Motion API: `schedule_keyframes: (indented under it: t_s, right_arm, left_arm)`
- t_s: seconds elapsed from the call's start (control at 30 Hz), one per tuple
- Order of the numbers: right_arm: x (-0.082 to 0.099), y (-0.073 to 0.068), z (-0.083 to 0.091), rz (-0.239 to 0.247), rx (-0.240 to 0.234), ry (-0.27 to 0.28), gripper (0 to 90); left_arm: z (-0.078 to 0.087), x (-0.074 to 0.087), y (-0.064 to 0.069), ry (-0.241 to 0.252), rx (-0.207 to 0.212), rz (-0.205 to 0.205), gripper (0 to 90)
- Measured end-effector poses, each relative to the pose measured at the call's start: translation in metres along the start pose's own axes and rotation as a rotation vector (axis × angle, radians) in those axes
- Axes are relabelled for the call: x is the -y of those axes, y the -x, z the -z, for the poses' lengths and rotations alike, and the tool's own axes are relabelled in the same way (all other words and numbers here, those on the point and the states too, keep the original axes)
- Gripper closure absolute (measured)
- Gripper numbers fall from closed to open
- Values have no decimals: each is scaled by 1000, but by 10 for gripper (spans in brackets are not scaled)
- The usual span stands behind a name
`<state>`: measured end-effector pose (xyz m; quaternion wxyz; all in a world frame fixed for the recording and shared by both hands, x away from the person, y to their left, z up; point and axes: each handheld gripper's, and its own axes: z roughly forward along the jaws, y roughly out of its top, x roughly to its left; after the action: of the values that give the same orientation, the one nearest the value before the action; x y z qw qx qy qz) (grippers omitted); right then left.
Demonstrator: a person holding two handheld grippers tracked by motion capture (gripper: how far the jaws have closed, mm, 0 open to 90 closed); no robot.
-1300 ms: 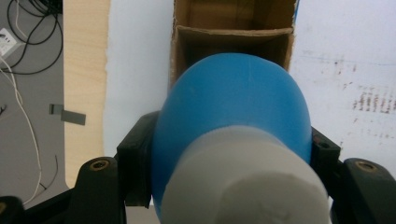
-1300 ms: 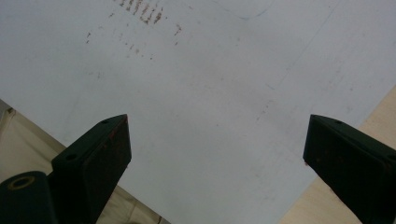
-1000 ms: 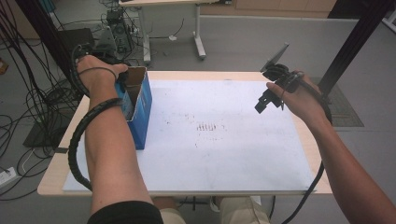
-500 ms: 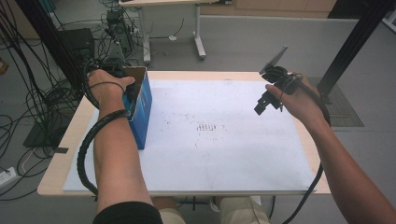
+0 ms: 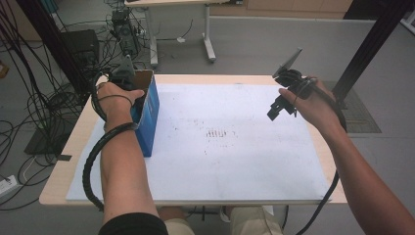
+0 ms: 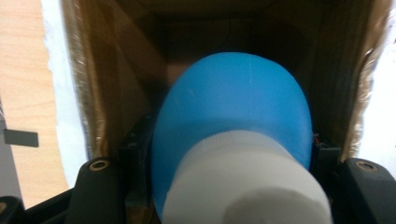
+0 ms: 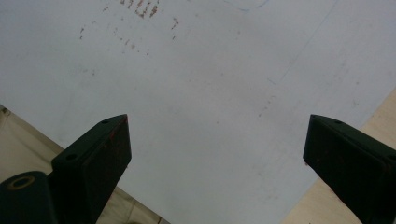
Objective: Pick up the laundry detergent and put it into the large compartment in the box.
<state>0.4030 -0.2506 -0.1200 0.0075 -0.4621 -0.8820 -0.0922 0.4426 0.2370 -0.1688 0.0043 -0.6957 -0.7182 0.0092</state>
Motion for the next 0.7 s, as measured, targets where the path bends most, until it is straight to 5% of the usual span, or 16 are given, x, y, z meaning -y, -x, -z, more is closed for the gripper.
schedule_keyframes:
  t_s: [0.7]
  right_arm:
    - [3, 1, 2, -16, 5, 4, 77]
  left_arm:
    - [-3, 1, 0, 4, 2, -1, 365]
